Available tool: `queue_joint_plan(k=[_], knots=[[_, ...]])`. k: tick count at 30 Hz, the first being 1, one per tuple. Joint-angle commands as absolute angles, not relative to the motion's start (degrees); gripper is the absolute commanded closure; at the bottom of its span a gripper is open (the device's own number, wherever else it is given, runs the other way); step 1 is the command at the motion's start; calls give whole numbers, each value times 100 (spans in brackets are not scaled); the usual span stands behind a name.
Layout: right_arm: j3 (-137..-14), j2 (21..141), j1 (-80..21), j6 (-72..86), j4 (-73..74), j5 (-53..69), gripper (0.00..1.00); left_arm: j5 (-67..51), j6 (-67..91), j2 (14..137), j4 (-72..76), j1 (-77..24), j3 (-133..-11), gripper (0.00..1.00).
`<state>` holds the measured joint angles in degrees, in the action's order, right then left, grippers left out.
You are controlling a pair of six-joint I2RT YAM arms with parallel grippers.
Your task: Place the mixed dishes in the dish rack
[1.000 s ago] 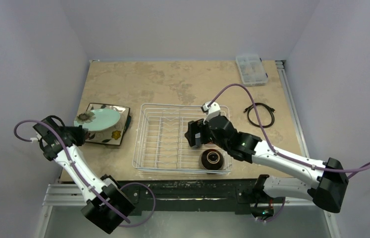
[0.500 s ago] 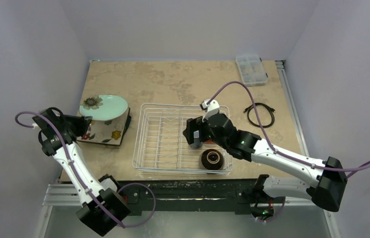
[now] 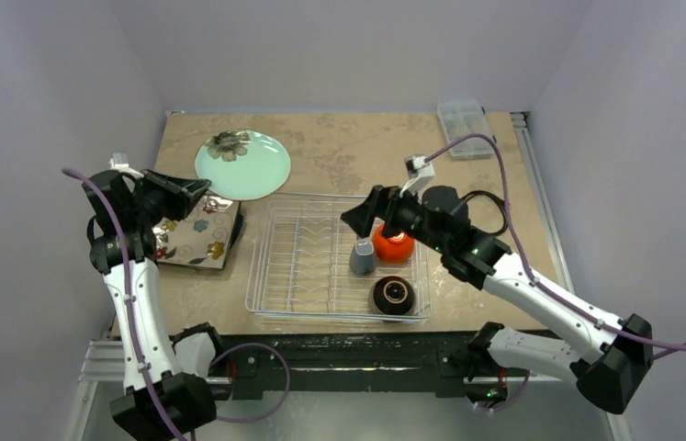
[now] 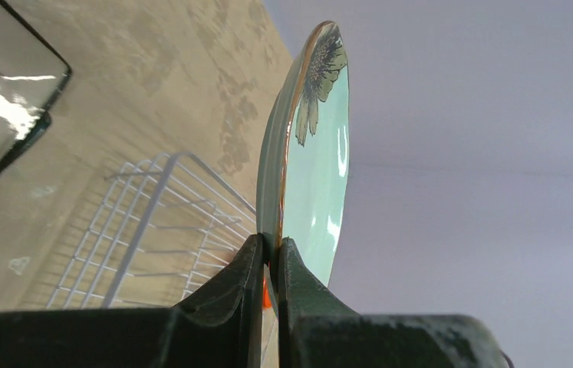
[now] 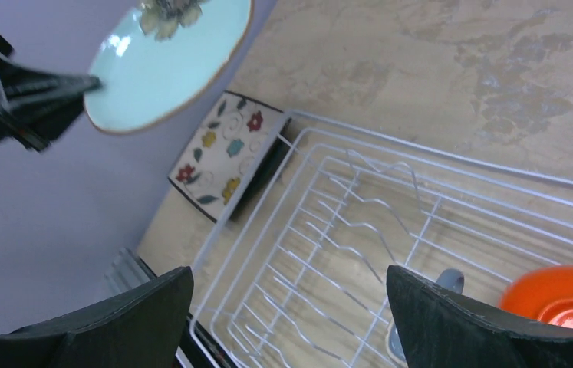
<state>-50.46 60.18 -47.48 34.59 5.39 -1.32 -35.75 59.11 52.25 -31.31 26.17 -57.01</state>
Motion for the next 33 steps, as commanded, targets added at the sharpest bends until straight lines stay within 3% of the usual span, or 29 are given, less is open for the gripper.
queue_joint_plan(k=[1,8,16,22,26,33], knots=[[-5289,5938,-3833,4572,-481,1530,1,-4286,6527,4929,-2008,2027,-5972,100],[-5475,6547,-3464,5393,-1244,2358,1,-4124,6677,4764,-1847,1028,-5810,100],[-5440,6829,-3461,5725,-1660,2486,2,-3995,6610,4661,-1853,334,-5701,100],[-5204,6847,-3450,5783,-1945,2509,12,-4097,6536,4659,-1709,-88,-5605,100],[-5133,6978,-3450,5863,-2196,2737,26,-4227,6434,4673,-1592,-303,-5540,100],[-4739,6903,-3454,5973,-2670,2936,64,-4552,5959,4757,-1738,-470,-5537,100]])
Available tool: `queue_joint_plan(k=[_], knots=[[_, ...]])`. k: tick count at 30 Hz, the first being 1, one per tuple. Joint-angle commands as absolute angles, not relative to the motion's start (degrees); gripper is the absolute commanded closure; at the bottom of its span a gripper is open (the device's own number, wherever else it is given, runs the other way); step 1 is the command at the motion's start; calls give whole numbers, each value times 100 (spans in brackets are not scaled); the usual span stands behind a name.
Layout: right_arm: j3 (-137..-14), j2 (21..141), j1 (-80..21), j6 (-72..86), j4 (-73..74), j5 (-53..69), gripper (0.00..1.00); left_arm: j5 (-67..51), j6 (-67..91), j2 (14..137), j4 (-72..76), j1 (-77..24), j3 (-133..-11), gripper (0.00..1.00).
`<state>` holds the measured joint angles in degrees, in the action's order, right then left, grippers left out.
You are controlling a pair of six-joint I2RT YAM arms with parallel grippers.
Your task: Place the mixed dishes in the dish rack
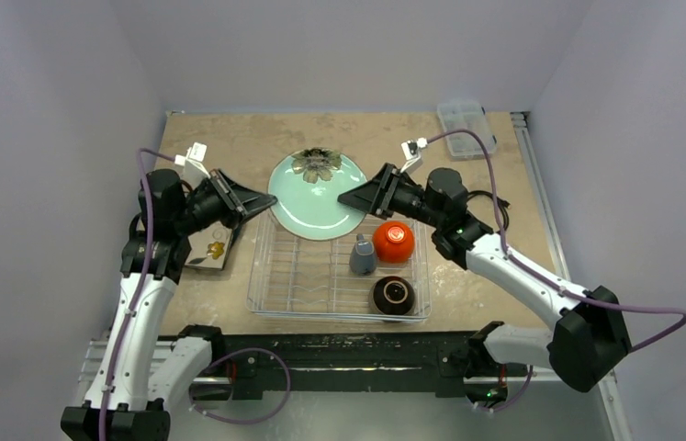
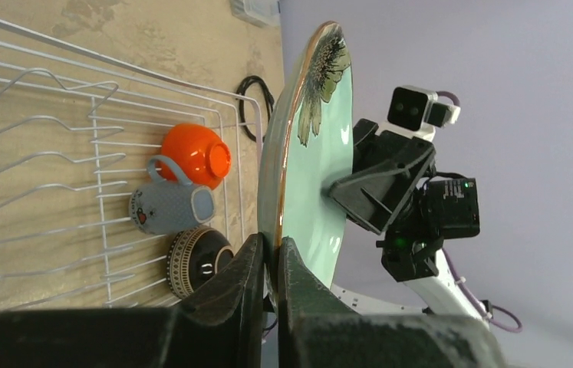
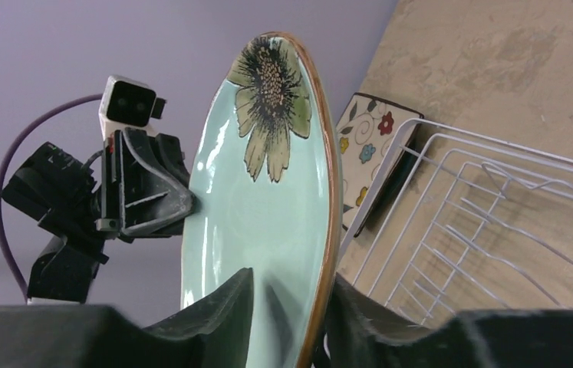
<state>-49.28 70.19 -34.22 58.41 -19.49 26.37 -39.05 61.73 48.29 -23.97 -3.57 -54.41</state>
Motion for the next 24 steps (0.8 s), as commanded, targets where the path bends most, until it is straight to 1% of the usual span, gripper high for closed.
queue_joint_plan(k=[1,3,4,6,7,8,9,11,12,13,14,18,21,24], knots=[[-4664,6869,-3452,5989,-2762,2939,72,-4626,5888,4772,-1747,-474,-5537,100],[-4498,6772,-3450,6016,-2899,2900,93,-4749,5723,4801,-1834,-480,-5565,100],[-4420,6708,-3454,6032,-2953,2866,100,-4787,5615,4820,-1896,-480,-5590,100],[-4269,6547,-3450,6122,-3136,2777,100,-4864,5385,4852,-1956,-475,-5592,100],[-4186,6461,-3454,6196,-3205,2676,100,-4864,5301,4853,-1966,-477,-5579,91],[-4116,6373,-3454,6274,-3308,2583,100,-4815,5212,4835,-1979,-481,-5561,79],[-4038,6279,-3454,6347,-3395,2498,100,-4750,5127,4801,-2012,-479,-5549,63],[-3900,6044,-3454,6495,-3417,2186,100,-4633,4905,4746,-2114,-480,-5571,40],[-3815,5892,-3449,6568,-3389,1999,100,-4598,4788,4724,-2168,-482,-5603,24],[-3700,5725,-3439,6614,-3360,1803,100,-4545,4617,4707,-2301,-478,-5688,14],[-3624,5569,-3418,6637,-3314,1636,100,-4433,4393,4709,-2522,-475,-5828,8],[-3336,4763,-3306,6346,-3075,1011,100,-3528,3201,4789,-3871,-475,-6702,3],[-3602,4167,-3291,5304,-1983,292,100,-2402,2563,4956,-4519,-475,-7351,1],[-4162,3763,-3290,4081,-892,-103,100,-1966,2387,5273,-4624,-475,-7974,0]])
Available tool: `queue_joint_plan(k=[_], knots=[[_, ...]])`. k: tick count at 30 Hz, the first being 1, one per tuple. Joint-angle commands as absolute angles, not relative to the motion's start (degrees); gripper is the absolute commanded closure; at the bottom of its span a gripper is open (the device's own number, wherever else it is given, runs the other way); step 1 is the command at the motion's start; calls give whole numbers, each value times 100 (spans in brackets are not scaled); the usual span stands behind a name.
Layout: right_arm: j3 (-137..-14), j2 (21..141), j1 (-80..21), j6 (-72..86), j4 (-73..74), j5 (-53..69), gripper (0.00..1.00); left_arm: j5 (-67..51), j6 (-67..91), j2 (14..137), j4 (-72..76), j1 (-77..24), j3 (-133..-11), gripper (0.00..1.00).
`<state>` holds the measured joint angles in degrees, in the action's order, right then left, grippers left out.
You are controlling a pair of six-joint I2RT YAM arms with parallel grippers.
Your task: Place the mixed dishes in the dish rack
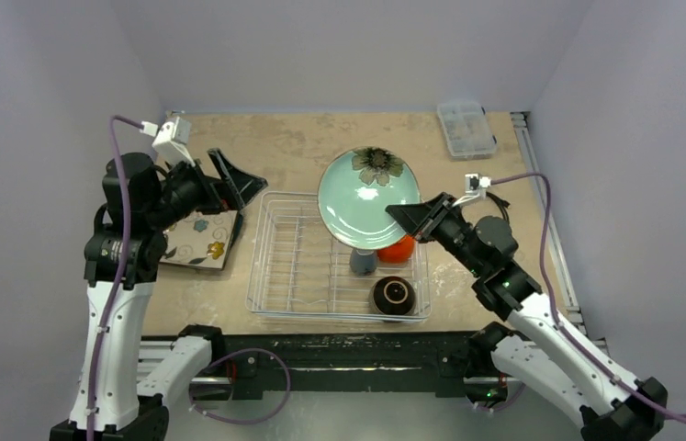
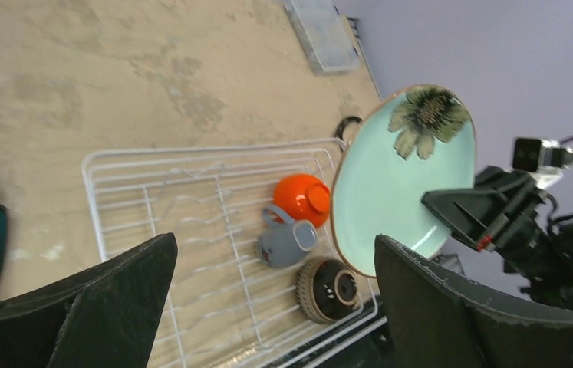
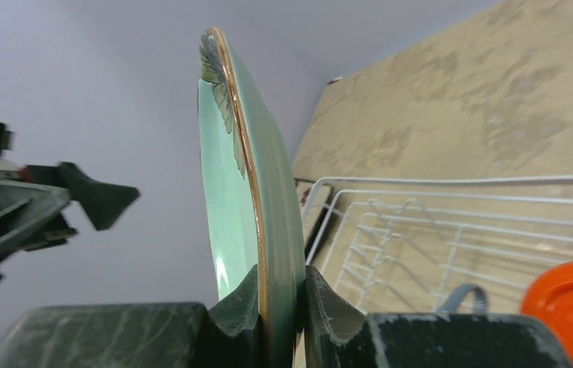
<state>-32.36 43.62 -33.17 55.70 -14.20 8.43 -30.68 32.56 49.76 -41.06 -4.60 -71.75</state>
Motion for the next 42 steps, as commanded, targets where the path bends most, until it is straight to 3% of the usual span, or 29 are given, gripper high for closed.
queue_joint_plan(k=[1,5,12,19,30,42], knots=[[-4298,3653,-3292,3686,-655,-147,100,-2024,2407,5421,-4569,-475,-8172,0],[-4965,3537,-3287,2270,276,-167,100,-2386,2738,5965,-3755,-474,-8572,0],[-5788,3980,-3292,519,1344,-141,100,-1983,3164,6246,-1225,-475,-7774,0],[-5685,4328,-3289,-786,863,124,100,-2095,2384,6576,-1374,-459,-7418,0],[-6251,5768,-3354,-2078,379,1223,100,-2763,2762,6711,-1069,-117,-7220,0],[-7258,7389,-3941,-3214,693,720,100,-3493,3456,7080,-598,176,-7111,0]])
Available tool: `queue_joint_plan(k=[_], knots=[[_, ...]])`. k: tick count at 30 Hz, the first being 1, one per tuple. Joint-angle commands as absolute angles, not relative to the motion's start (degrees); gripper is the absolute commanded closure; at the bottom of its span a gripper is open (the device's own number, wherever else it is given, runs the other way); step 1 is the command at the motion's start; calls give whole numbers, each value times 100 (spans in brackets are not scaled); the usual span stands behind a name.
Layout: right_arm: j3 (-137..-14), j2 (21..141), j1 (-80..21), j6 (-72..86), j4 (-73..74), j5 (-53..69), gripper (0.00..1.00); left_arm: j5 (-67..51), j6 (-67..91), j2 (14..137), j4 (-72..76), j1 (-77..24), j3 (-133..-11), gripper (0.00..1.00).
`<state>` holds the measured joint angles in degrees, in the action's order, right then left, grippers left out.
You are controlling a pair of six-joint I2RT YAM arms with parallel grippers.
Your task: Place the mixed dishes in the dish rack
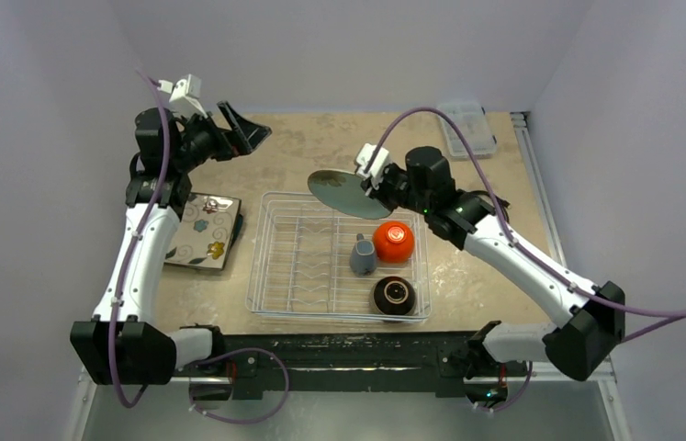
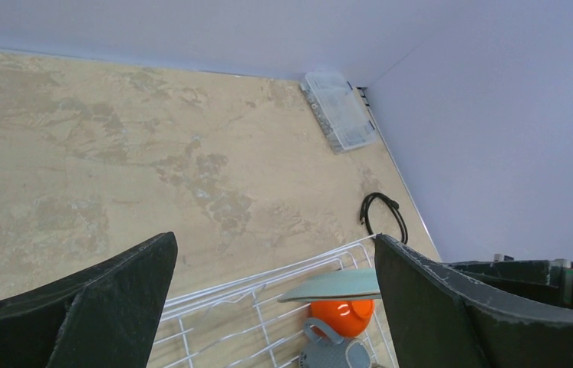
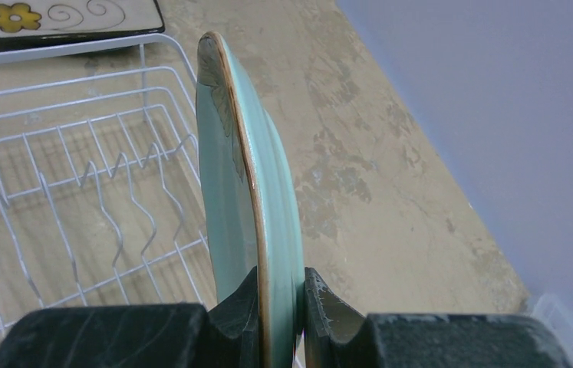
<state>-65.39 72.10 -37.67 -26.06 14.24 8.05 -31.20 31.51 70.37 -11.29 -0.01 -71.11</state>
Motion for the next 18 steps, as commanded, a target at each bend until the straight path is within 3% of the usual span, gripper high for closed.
queue_joint_plan(k=[1,6,18], knots=[[-7311,7496,-4026,-3386,775,681,100,-3536,3486,7099,-563,207,-7110,0],[-7404,7821,-4171,-4161,784,622,100,-3691,3661,7094,-296,360,-7012,0],[-7864,8691,-4188,-4216,892,1014,100,-3895,3921,7240,-89,562,-6961,0]])
